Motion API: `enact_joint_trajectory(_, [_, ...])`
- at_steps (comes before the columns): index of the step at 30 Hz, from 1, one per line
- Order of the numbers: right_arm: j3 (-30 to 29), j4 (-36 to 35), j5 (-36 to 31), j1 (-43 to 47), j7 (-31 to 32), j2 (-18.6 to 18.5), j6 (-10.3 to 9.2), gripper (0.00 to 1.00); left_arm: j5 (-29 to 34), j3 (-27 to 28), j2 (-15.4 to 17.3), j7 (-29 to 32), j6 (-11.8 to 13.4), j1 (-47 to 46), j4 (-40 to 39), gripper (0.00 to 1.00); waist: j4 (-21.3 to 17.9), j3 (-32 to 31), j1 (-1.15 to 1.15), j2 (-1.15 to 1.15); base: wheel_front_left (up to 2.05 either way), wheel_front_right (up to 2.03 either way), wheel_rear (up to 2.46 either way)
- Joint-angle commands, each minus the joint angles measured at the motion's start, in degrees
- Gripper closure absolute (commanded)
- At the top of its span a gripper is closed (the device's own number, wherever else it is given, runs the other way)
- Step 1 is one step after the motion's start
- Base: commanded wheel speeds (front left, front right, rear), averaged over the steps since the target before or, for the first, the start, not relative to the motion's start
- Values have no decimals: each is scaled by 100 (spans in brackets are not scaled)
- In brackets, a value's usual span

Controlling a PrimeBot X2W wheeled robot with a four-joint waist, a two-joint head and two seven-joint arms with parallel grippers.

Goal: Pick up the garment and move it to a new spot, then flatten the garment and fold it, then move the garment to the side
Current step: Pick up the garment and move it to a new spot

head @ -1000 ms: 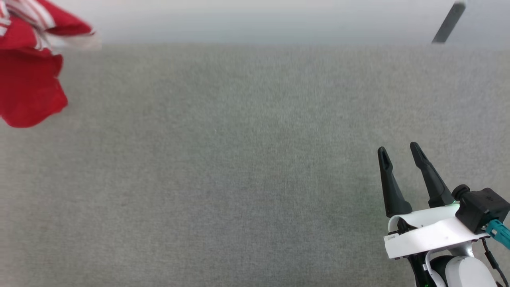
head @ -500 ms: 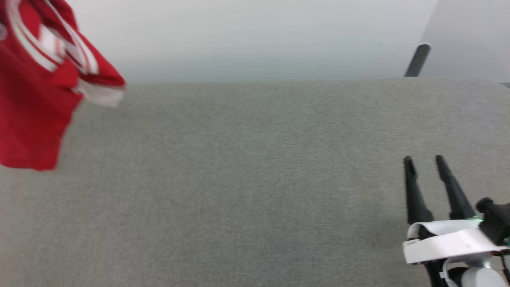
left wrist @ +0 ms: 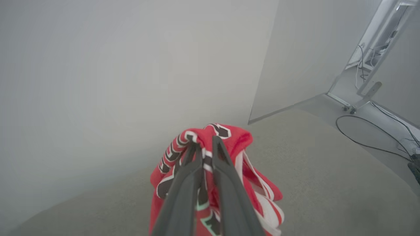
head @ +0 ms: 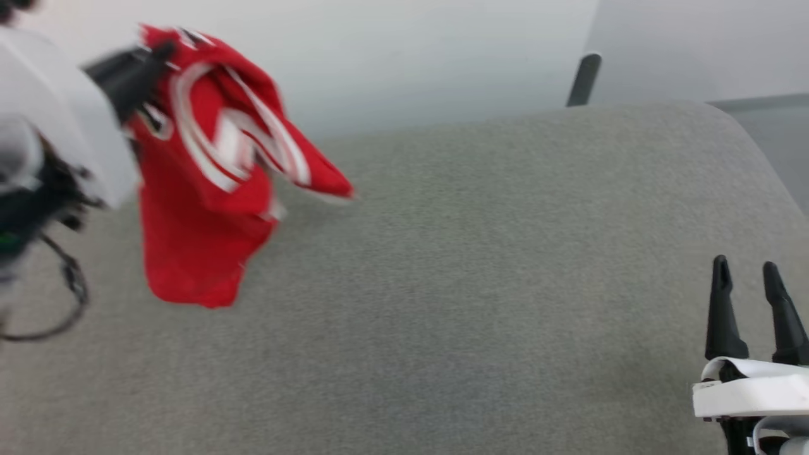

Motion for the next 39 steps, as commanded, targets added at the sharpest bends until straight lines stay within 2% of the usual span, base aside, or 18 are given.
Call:
enact_joint_trajectory(1, [-38, 24, 58, 46, -51, 12, 4, 0, -12, -30, -27, 25, 78, 92, -141, 100, -178, 128, 0, 0, 0, 0, 0])
enact_joint_trajectory(9, [-68, 235, 204, -89, -155, 12, 4, 0, 8, -358, -305, 188, 563, 650, -953, 100, -500, 379, 0, 0, 0, 0, 0])
enact_joint_trajectory(15, [19, 376, 286, -156, -187, 13, 4, 0, 12, -655, -430, 152, 730, 1316, -1132, 100, -627, 537, 0, 0, 0, 0, 0])
enact_joint_trajectory(22, [125, 475, 352, -278, -203, 12, 4, 0, -78, -949, -497, 137, 697, 1934, -794, 100, -663, 641, 0, 0, 0, 0, 0])
enact_joint_trajectory(31, [277, 532, 362, -329, -205, 11, 4, 0, -31, -1306, -630, 27, 419, 2249, 50, 100, -616, 628, 0, 0, 0, 0, 0])
enact_joint_trajectory(32, [290, 537, 359, -324, -205, 11, 4, 0, -33, -1330, -648, 9, 390, 2260, 126, 94, -601, 609, 0, 0, 0, 0, 0])
enact_joint_trajectory(35, [309, 538, 311, -280, -205, 11, 4, 0, -38, -1350, -701, -65, 287, 2223, 303, 31, -526, 538, 0, 0, 0, 0, 0])
enact_joint_trajectory(37, [330, 540, 277, -238, -205, 11, 4, 0, -39, -1351, -706, -109, 211, 2184, 358, 0, -458, 471, 0, 0, 0, 0, 0])
enact_joint_trajectory(39, [347, 543, 222, -209, -206, 11, 4, 0, -95, -1355, -732, -126, 152, 2174, 393, 0, -377, 390, 0, 0, 0, 0, 0])
